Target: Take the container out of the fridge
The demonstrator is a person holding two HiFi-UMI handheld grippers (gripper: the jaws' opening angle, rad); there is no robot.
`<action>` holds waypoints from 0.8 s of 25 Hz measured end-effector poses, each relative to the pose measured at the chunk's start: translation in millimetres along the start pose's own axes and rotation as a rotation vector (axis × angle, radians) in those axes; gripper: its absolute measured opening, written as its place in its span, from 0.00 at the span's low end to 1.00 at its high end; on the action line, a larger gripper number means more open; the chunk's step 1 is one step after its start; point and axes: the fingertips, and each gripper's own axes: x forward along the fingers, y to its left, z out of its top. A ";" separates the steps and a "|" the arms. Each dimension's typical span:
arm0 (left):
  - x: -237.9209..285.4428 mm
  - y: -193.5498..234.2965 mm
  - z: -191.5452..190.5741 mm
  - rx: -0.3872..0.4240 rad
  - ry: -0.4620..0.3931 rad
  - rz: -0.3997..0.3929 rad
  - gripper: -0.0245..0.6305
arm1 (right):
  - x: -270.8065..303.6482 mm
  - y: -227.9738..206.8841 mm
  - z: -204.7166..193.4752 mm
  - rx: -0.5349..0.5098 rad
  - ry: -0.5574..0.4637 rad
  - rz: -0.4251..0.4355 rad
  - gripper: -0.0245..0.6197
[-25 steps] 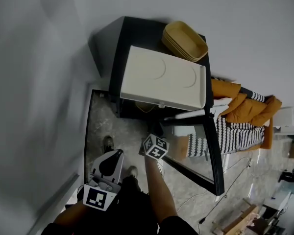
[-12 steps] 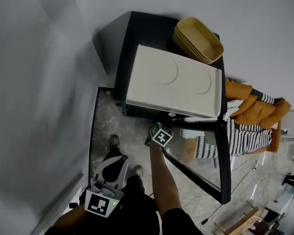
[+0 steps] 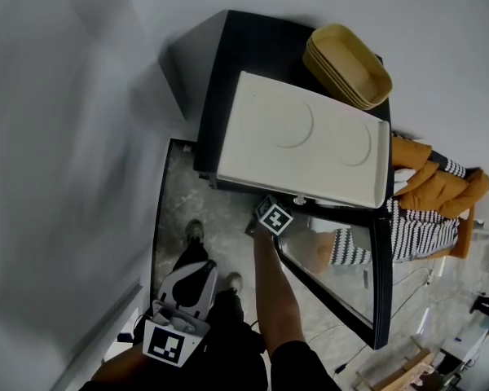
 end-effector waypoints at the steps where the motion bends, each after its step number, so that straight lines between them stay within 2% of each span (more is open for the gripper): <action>1: 0.4 1.1 -0.7 0.002 0.001 0.001 0.04 | 3.6 -0.9 -0.4 -0.005 0.002 -0.003 0.15; 7: 2.1 8.4 -7.4 -0.001 0.017 0.011 0.04 | 13.7 21.0 16.2 -0.013 -0.018 0.052 0.16; 16: 2.9 16.1 -12.3 -0.017 0.034 0.015 0.04 | 19.0 13.8 18.9 0.015 0.002 0.007 0.07; 20: 1.0 16.9 -12.9 -0.019 0.034 0.020 0.04 | 17.5 10.6 19.1 0.003 0.002 0.004 0.07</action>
